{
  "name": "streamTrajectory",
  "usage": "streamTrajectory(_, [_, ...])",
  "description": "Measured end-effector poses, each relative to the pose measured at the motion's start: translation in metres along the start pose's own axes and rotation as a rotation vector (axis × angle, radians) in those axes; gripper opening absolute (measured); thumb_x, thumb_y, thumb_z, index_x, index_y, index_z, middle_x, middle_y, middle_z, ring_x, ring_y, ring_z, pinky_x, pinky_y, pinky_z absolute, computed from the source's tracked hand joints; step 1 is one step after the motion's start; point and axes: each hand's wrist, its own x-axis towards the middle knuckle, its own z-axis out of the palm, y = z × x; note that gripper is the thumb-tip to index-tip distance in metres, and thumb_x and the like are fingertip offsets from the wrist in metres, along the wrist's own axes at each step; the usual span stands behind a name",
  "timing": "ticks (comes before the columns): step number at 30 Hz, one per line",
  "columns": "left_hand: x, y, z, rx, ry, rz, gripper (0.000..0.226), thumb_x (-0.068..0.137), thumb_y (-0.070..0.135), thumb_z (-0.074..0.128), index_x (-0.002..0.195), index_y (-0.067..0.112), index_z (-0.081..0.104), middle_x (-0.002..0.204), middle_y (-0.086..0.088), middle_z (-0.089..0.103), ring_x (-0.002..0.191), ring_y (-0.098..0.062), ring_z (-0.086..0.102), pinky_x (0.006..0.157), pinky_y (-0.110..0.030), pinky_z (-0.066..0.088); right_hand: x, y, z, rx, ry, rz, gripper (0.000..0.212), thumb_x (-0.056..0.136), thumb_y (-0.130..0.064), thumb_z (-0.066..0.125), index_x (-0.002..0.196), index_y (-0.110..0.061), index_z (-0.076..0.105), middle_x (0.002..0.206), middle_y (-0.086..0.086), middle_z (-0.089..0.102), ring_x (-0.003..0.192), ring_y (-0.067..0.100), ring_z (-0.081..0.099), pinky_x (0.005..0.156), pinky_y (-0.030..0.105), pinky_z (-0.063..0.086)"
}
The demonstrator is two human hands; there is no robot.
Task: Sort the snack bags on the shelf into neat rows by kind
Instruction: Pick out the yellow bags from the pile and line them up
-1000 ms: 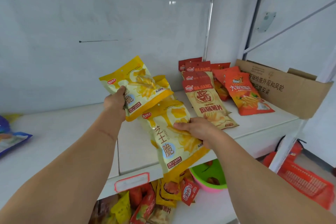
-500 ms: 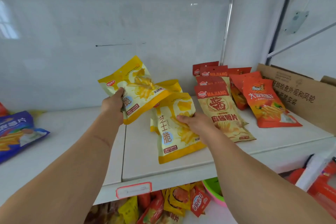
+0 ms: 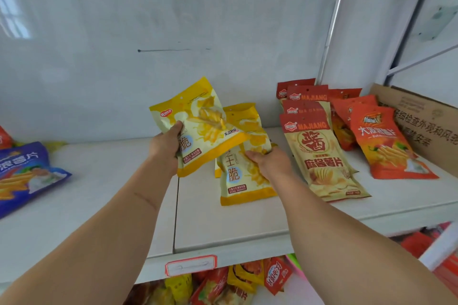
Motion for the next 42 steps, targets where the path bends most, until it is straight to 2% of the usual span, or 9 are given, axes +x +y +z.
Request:
streamTrajectory(6, [-0.034, -0.016, -0.008, -0.011, 0.007, 0.014, 0.021, 0.089, 0.033, 0.074, 0.091, 0.013, 0.067, 0.081, -0.009, 0.075, 0.07, -0.027, 0.073, 0.067, -0.043, 0.061, -0.011, -0.005, -0.02, -0.131, 0.037, -0.038, 0.05, 0.093, -0.056, 0.052, 0.109, -0.011, 0.064, 0.107, 0.008, 0.07, 0.088, 0.029, 0.064, 0.063, 0.029, 0.041])
streamTrajectory(9, [-0.059, -0.026, -0.011, 0.013, 0.02, 0.035, 0.019, 0.09, 0.032, 0.073, 0.088, 0.014, 0.066, 0.079, -0.008, 0.075, 0.069, -0.026, 0.073, 0.066, -0.042, 0.061, -0.025, -0.008, -0.033, -0.17, 0.047, -0.115, 0.046, 0.101, -0.05, 0.039, 0.107, -0.01, 0.059, 0.112, 0.011, 0.066, 0.103, 0.032, 0.062, 0.072, 0.031, 0.036])
streamTrajectory(11, [-0.076, -0.035, -0.009, 0.046, 0.023, 0.042, 0.018, 0.091, 0.032, 0.072, 0.089, 0.015, 0.067, 0.077, -0.008, 0.075, 0.067, -0.025, 0.073, 0.062, -0.039, 0.06, -0.038, -0.006, -0.044, -0.182, 0.037, -0.16, 0.045, 0.103, -0.048, 0.035, 0.109, -0.012, 0.061, 0.102, 0.007, 0.063, 0.105, 0.031, 0.061, 0.074, 0.032, 0.034])
streamTrajectory(15, [-0.107, -0.053, 0.006, 0.12, 0.012, 0.076, 0.017, 0.092, 0.033, 0.069, 0.093, 0.017, 0.068, 0.086, -0.009, 0.076, 0.075, -0.028, 0.074, 0.067, -0.041, 0.061, -0.067, 0.008, -0.06, -0.228, 0.018, -0.255, 0.047, 0.103, -0.051, 0.035, 0.107, -0.012, 0.061, 0.091, -0.001, 0.058, 0.094, 0.025, 0.06, 0.071, 0.031, 0.032])
streamTrajectory(19, [-0.126, -0.071, 0.028, 0.208, -0.009, 0.105, 0.018, 0.095, 0.036, 0.065, 0.096, 0.019, 0.069, 0.081, -0.002, 0.077, 0.072, -0.023, 0.075, 0.061, -0.036, 0.06, -0.091, 0.03, -0.066, -0.225, -0.029, -0.302, 0.051, 0.1, -0.054, 0.037, 0.118, -0.011, 0.059, 0.112, 0.004, 0.064, 0.102, 0.024, 0.062, 0.078, 0.035, 0.048])
streamTrajectory(23, [-0.134, -0.083, 0.048, 0.371, 0.048, 0.172, 0.023, 0.094, 0.046, 0.061, 0.091, 0.024, 0.067, 0.077, 0.003, 0.075, 0.064, -0.015, 0.072, 0.046, -0.023, 0.049, -0.1, 0.045, -0.071, -0.345, -0.027, -0.284, 0.054, 0.101, -0.055, 0.033, 0.133, -0.015, 0.05, 0.128, 0.008, 0.055, 0.116, 0.029, 0.053, 0.085, 0.039, 0.045])
streamTrajectory(29, [-0.118, -0.092, 0.061, 0.569, 0.104, 0.285, 0.029, 0.092, 0.055, 0.056, 0.082, 0.028, 0.061, 0.078, 0.005, 0.071, 0.07, -0.017, 0.069, 0.058, -0.031, 0.051, -0.097, 0.057, -0.069, -0.558, 0.016, -0.402, 0.044, 0.106, -0.04, 0.027, 0.117, -0.009, 0.057, 0.117, 0.011, 0.057, 0.107, 0.03, 0.053, 0.086, 0.041, 0.044])
streamTrajectory(33, [-0.101, -0.096, 0.066, 0.616, 0.128, 0.322, 0.034, 0.091, 0.059, 0.055, 0.08, 0.027, 0.058, 0.075, 0.007, 0.069, 0.068, -0.016, 0.067, 0.054, -0.029, 0.047, -0.09, 0.058, -0.059, -0.677, 0.05, -0.461, 0.045, 0.108, -0.034, 0.02, 0.114, -0.011, 0.057, 0.11, 0.009, 0.06, 0.101, 0.029, 0.055, 0.087, 0.039, 0.04])
streamTrajectory(42, [-0.065, -0.097, 0.078, 0.629, 0.147, 0.361, 0.036, 0.089, 0.058, 0.059, 0.097, 0.023, 0.058, 0.083, 0.005, 0.066, 0.076, -0.02, 0.065, 0.06, -0.032, 0.046, -0.069, 0.052, -0.044, -0.704, 0.079, -0.475, 0.04, 0.108, -0.028, 0.024, 0.112, -0.007, 0.058, 0.108, 0.012, 0.061, 0.098, 0.03, 0.056, 0.085, 0.04, 0.042])
